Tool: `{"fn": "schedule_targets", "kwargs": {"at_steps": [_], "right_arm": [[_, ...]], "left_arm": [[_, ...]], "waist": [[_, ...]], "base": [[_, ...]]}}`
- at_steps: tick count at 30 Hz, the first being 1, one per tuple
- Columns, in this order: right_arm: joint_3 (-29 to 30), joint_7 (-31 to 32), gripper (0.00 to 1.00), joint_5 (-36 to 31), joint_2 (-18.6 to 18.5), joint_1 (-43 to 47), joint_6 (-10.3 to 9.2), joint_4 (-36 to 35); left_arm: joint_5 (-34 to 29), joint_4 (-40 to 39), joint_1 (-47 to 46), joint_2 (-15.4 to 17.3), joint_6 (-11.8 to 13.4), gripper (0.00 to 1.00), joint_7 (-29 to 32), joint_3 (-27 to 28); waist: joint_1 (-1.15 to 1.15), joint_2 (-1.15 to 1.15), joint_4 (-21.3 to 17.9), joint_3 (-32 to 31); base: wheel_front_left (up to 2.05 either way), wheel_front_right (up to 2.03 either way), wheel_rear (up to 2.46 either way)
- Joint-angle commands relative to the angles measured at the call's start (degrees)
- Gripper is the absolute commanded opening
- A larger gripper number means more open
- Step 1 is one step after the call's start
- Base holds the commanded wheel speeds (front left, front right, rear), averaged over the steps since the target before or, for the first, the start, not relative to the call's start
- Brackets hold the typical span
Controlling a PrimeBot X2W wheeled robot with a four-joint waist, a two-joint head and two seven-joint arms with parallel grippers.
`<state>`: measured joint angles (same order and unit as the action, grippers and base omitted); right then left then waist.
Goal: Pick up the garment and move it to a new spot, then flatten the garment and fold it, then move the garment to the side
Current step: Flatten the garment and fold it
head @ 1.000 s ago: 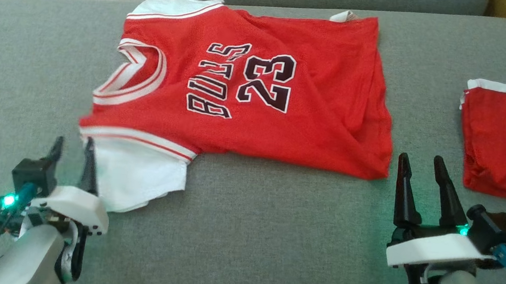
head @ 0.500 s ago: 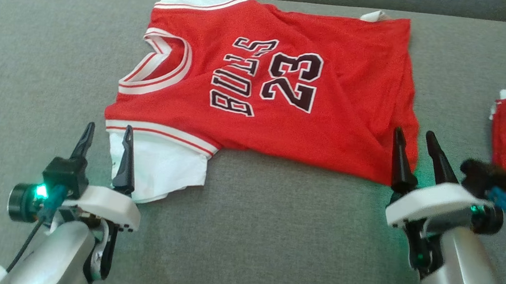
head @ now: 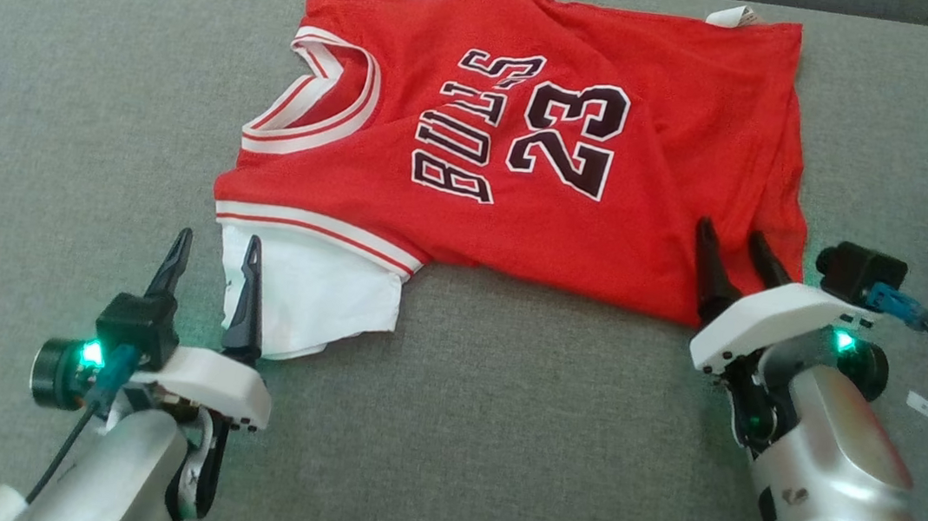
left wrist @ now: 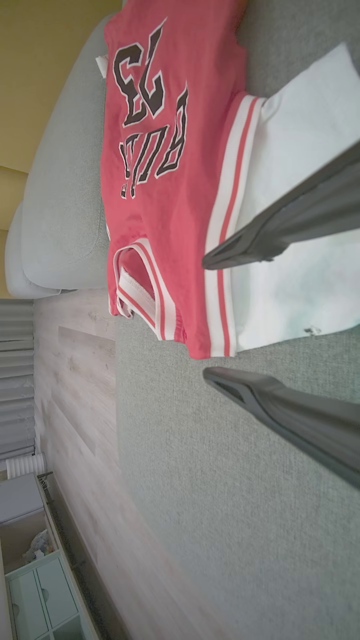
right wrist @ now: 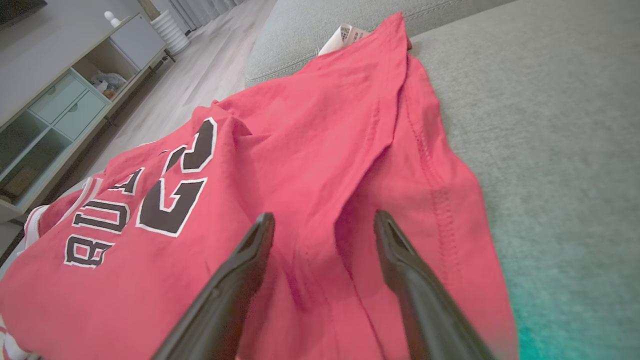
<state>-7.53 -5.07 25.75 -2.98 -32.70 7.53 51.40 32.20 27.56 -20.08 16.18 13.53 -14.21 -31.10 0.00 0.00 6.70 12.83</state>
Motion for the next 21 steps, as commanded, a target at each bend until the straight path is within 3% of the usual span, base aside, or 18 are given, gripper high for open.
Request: {"fn": "schedule_targets", "kwargs": {"at_steps": [1, 6, 7, 8, 9, 16, 21], "right_arm": [[-2.02, -0.93, 1.0, 0.99, 0.11, -2.22, -0.04, -0.32], [-4.73, -2.23, 0.98, 3.2, 0.11, -4.53, -0.04, 3.32], [-5.2, -2.52, 0.58, 3.68, 0.11, -4.95, -0.04, 3.95], [-5.7, -2.85, 0.26, 4.15, 0.11, -5.35, -0.04, 4.5], [-6.21, -3.28, 0.0, 4.6, 0.11, -5.74, -0.04, 4.96], [-7.83, -6.19, 0.0, 5.83, 0.11, -8.46, -0.04, 7.61], [-5.5, -8.1, 0.0, 4.27, 0.11, -11.92, -0.04, 10.76]], "left_arm": [[-0.51, -1.08, -2.19, 1.12, -0.33, 1.0, -0.64, 1.99], [-0.59, -0.68, -2.46, 1.04, -0.52, 1.0, -0.68, 1.94], [-0.62, -0.6, -2.52, 1.03, -0.57, 1.0, -0.68, 1.92], [-0.64, -0.52, -2.57, 1.03, -0.6, 1.0, -0.69, 1.9], [-0.65, -0.45, -2.61, 1.02, -0.62, 1.0, -0.69, 1.89], [-0.63, 0.01, -2.69, 1.0, -0.71, 1.0, -0.71, 1.84], [-0.61, 0.3, -2.91, 0.77, -0.82, 1.0, -0.72, 1.69]], "waist": [[0.0, 0.0, 0.01, 0.12], [0.0, 0.0, -0.02, 0.45], [0.0, 0.0, -0.04, 0.49], [0.0, 0.0, -0.07, 0.5], [0.0, 0.0, -0.11, 0.51], [0.0, 0.0, -0.54, 0.38], [0.0, 0.0, -0.53, 0.24]], "base": [[0.0, 0.0, 0.0], [0.0, 0.0, 0.0], [0.0, 0.0, 0.0], [0.0, 0.0, 0.0], [0.0, 0.0, 0.0], [0.0, 0.0, 0.0], [0.0, 0.0, 0.0]]}}
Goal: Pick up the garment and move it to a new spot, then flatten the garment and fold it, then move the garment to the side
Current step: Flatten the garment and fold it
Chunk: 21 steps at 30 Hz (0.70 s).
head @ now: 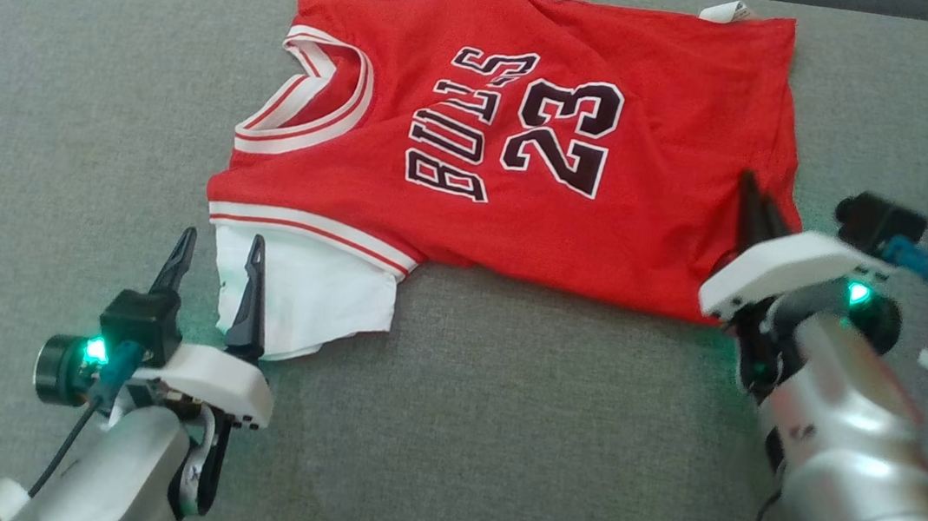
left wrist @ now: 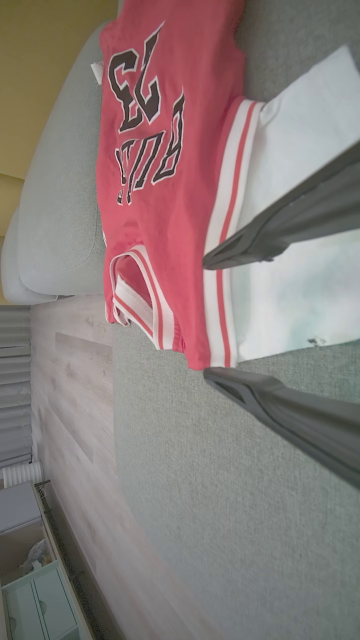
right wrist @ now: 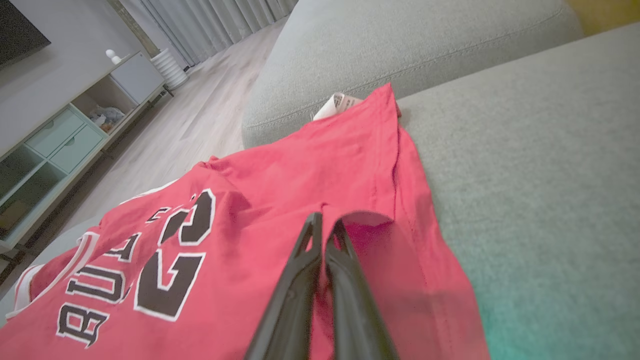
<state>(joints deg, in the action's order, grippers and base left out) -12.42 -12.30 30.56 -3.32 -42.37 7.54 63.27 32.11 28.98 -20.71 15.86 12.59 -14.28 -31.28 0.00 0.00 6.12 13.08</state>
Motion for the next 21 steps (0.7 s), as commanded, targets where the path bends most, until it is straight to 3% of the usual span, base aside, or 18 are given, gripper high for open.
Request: {"fn": "schedule_targets", "kwargs": {"at_steps": [1, 14, 15, 16, 21], "right_arm": [[0.32, -1.13, 0.0, -1.12, 0.44, -3.09, -0.05, -0.21], [10.27, -2.2, 0.0, -10.59, -5.06, -13.76, -0.05, 9.37], [10.53, -2.13, 0.74, -12.04, -5.67, -14.07, -0.05, 9.74], [11.05, -2.13, 1.0, -13.19, -5.99, -14.33, -0.05, 10.0], [12.86, -2.49, 1.0, -20.52, -5.19, -13.62, -0.05, 10.43]], "left_arm": [[-0.52, -1.07, -2.35, 1.02, 0.08, 1.0, -0.66, 1.83], [-0.83, -0.84, -3.03, 0.18, -0.44, 1.0, -0.69, 1.18], [-0.84, -0.81, -3.05, 0.17, -0.48, 1.0, -0.69, 1.16], [-0.85, -0.77, -3.06, 0.17, -0.48, 1.0, -0.69, 1.17], [-0.61, -0.87, -2.42, 0.56, 0.03, 1.0, -0.7, 2.1]], "waist": [[0.0, 0.0, 0.13, -0.01], [0.0, 0.0, 2.79, 0.7], [0.0, 0.0, 2.88, 0.71], [0.0, 0.0, 2.93, 0.68], [0.0, 0.0, 1.52, -0.09]], "base": [[0.0, 0.0, 0.0], [0.0, 0.0, 0.0], [0.0, 0.0, 0.0], [0.0, 0.0, 0.0], [0.0, 0.0, 0.0]]}}
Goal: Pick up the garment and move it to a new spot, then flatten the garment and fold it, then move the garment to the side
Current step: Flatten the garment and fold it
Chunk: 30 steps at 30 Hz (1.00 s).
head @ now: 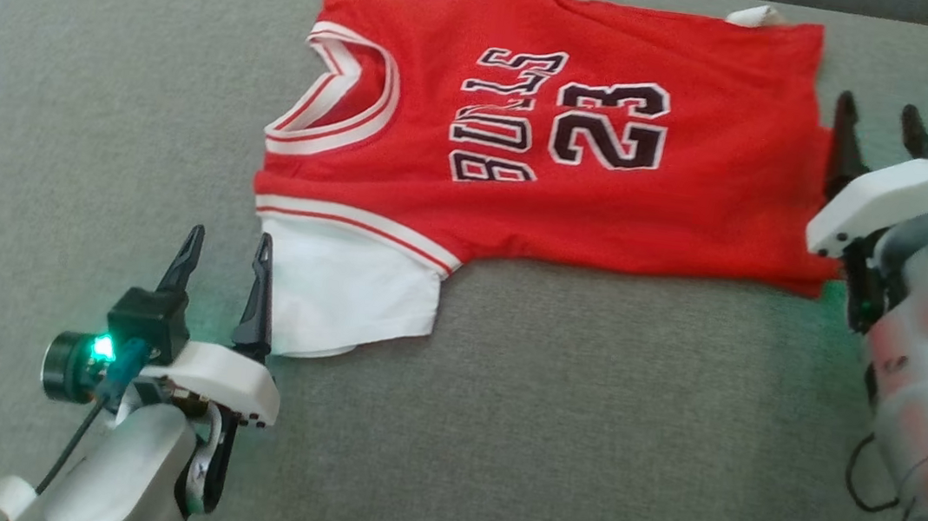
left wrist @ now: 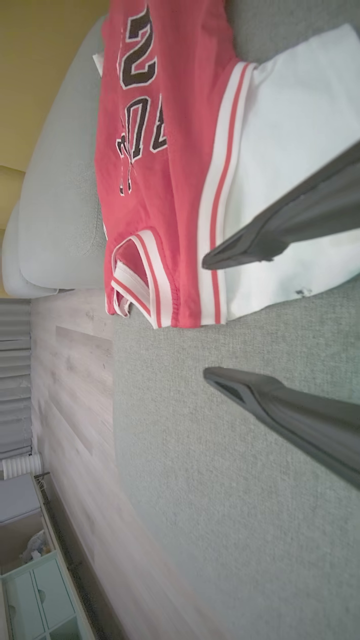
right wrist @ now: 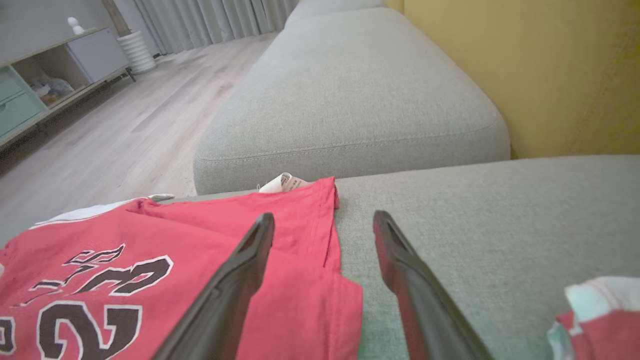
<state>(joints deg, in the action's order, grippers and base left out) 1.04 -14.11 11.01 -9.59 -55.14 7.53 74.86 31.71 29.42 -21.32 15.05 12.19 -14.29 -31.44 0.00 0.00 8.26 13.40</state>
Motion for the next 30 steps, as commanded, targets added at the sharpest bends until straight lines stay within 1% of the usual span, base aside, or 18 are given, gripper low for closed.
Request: {"fn": "schedule_targets", "kwargs": {"at_steps": [1, 2, 4, 7, 9, 10, 14, 15, 17, 18, 21, 25, 30], "right_arm": [[-0.03, -0.77, 1.0, -2.69, 1.42, -0.29, -0.04, -1.29], [0.92, -0.82, 1.0, -4.3, 1.83, 0.41, -0.04, -2.5], [4.4, -0.85, 1.0, -7.03, 3.14, 3.14, -0.04, -7.53], [10.19, -0.86, 1.0, -12.66, 5.51, 9.97, -0.04, -18.31], [12.61, -0.87, 1.0, -15.38, 6.46, 14.84, -0.04, -25.36], [12.63, -0.87, 1.0, -15.08, 6.6, 17.04, -0.04, -28.26], [7.0, -0.88, 1.0, -8.77, 6.68, 25.5, -0.04, -38.12], [6.14, -0.88, 1.0, -7.01, 6.69, 29.9, -0.04, -42.95], [5.42, -0.88, 1.0, -5.7, 6.69, 34.06, -0.04, -47.09], [5.42, -0.88, 1.0, -5.7, 6.69, 34.06, -0.04, -47.09], [3.54, -0.88, 1.0, -3.68, 6.7, 39.59, -0.04, -51.88], [1.84, -0.88, 1.0, -2.81, 6.7, 44.9, -0.04, -55.63], [1.28, -0.88, 1.0, -1.51, 6.7, 46.53, -0.04, -57.51]], "left_arm": [[-0.19, -1.39, -1.58, 1.48, 0.52, 1.0, -0.7, 2.45], [-0.2, -1.47, -1.34, 1.64, 0.62, 1.0, -0.7, 2.67], [-0.25, -1.66, -0.87, 1.93, 0.72, 1.0, -0.7, 3.01], [-0.44, -2.04, 0.0, 2.21, 1.0, 1.0, -0.7, 3.34], [-0.47, -2.4, 0.55, 2.21, 1.12, 1.0, -0.7, 3.51], [-0.52, -2.54, 0.77, 2.15, 1.15, 1.0, -0.7, 3.49], [-0.54, -3.12, 1.76, 1.89, 1.42, 1.0, -0.7, 3.7], [-0.55, -3.45, 2.39, 1.73, 1.59, 1.0, -0.71, 3.84], [-0.58, -3.79, 3.11, 1.61, 1.71, 1.0, -0.71, 4.06], [-0.58, -3.79, 3.11, 1.61, 1.71, 1.0, -0.71, 4.06], [-0.61, -4.72, 4.37, 1.32, 2.11, 1.0, -0.71, 4.75], [-0.94, -6.2, 6.11, 1.03, 2.27, 1.0, -0.71, 5.95], [-1.58, -6.99, 7.48, 0.61, 2.19, 1.0, -0.71, 7.17]], "waist": [[0.0, 0.0, -1.06, -0.67], [0.0, 0.0, -1.64, -1.01], [0.0, 0.0, -2.69, -1.76], [0.0, 0.0, -4.24, -3.44], [0.0, 0.0, -4.98, -4.54], [0.0, 0.0, -5.18, -5.01], [0.0, 0.0, -6.14, -6.86], [0.0, 0.0, -6.43, -7.73], [0.0, 0.0, -6.62, -8.41], [0.0, 0.0, -6.62, -8.41], [0.0, 0.0, -6.81, -9.02], [0.0, 0.0, -6.99, -9.09], [0.0, 0.0, -7.18, -8.81]], "base": [[0.0, 0.0, 0.0], [0.0, 0.0, 0.0], [0.0, 0.0, 0.0], [0.0, 0.0, 0.0], [0.0, 0.0, 0.0], [0.0, 0.0, 0.0], [0.0, 0.0, 0.0], [0.0, 0.0, 0.0], [0.0, 0.0, 0.0], [0.0, 0.0, 0.0], [0.0, 0.0, 0.0], [0.0, 0.0, 0.0], [0.0, 0.0, 0.0]]}}
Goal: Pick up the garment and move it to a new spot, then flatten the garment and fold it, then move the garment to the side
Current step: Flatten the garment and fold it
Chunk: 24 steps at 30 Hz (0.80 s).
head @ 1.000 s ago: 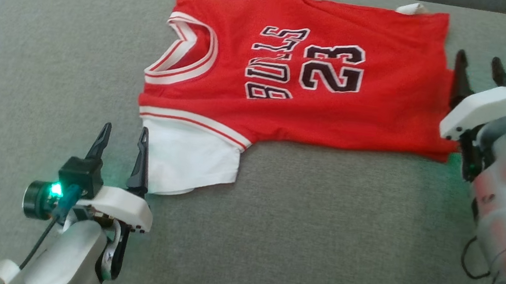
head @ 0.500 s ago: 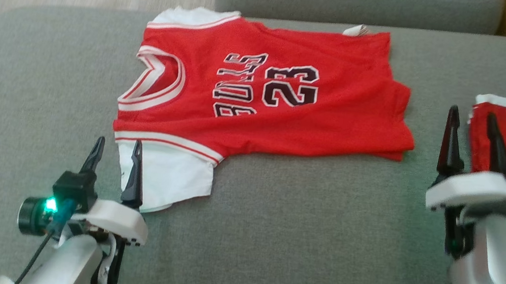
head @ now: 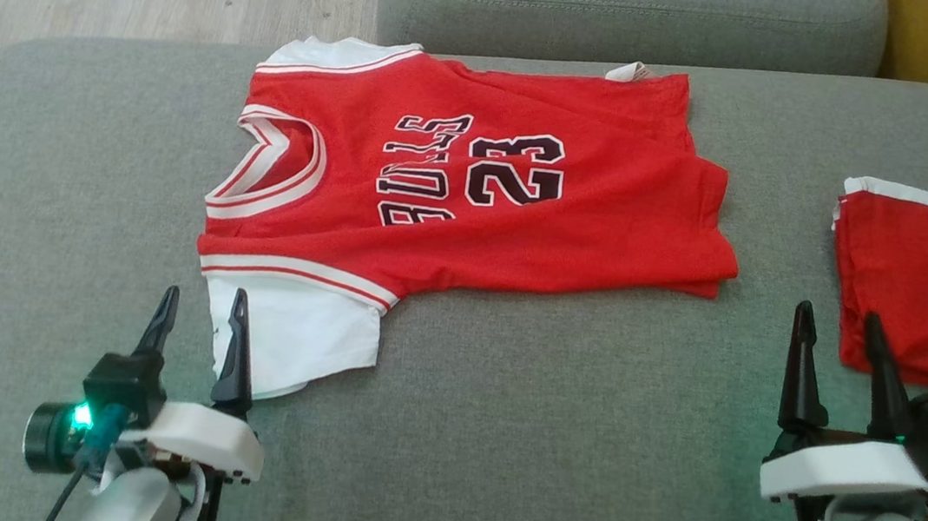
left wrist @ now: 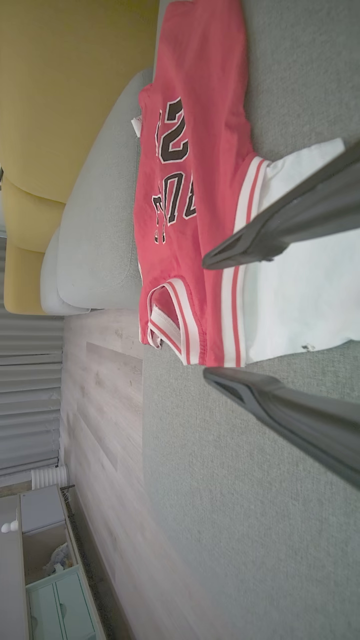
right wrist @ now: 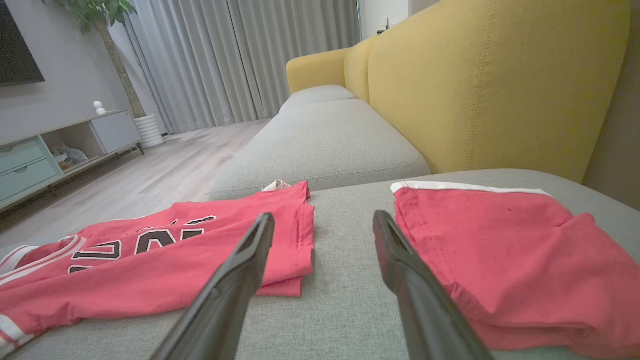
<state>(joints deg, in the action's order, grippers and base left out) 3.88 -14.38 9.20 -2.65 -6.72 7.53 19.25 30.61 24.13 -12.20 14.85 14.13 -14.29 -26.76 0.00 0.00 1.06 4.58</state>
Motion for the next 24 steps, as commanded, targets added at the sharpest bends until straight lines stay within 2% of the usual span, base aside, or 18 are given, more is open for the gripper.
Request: {"fn": "schedule_targets", "kwargs": {"at_steps": [1, 12, 24], "right_arm": [[-1.66, -0.62, 1.0, 0.41, -0.23, -1.89, -0.04, -2.07], [-2.18, -0.62, 1.0, 0.88, -0.23, -1.95, -0.04, -2.14], [-3.37, -0.62, 1.0, 1.1, -0.23, -2.79, -0.04, -1.92]], "left_arm": [[-0.58, -1.71, -1.56, 0.74, 0.17, 1.0, -0.71, 2.65], [-1.07, 1.12, -2.08, 0.36, -1.3, 1.0, -0.08, 2.19], [-0.31, 7.73, -4.77, 1.08, -2.36, 1.0, 5.39, 0.77]], "waist": [[0.0, 0.0, 0.01, 0.04], [0.0, 0.0, -0.03, 0.49], [0.0, 0.0, -1.15, 2.95]], "base": [[0.0, 0.0, 0.0], [0.0, 0.0, 0.0], [0.0, 0.0, 0.0]]}}
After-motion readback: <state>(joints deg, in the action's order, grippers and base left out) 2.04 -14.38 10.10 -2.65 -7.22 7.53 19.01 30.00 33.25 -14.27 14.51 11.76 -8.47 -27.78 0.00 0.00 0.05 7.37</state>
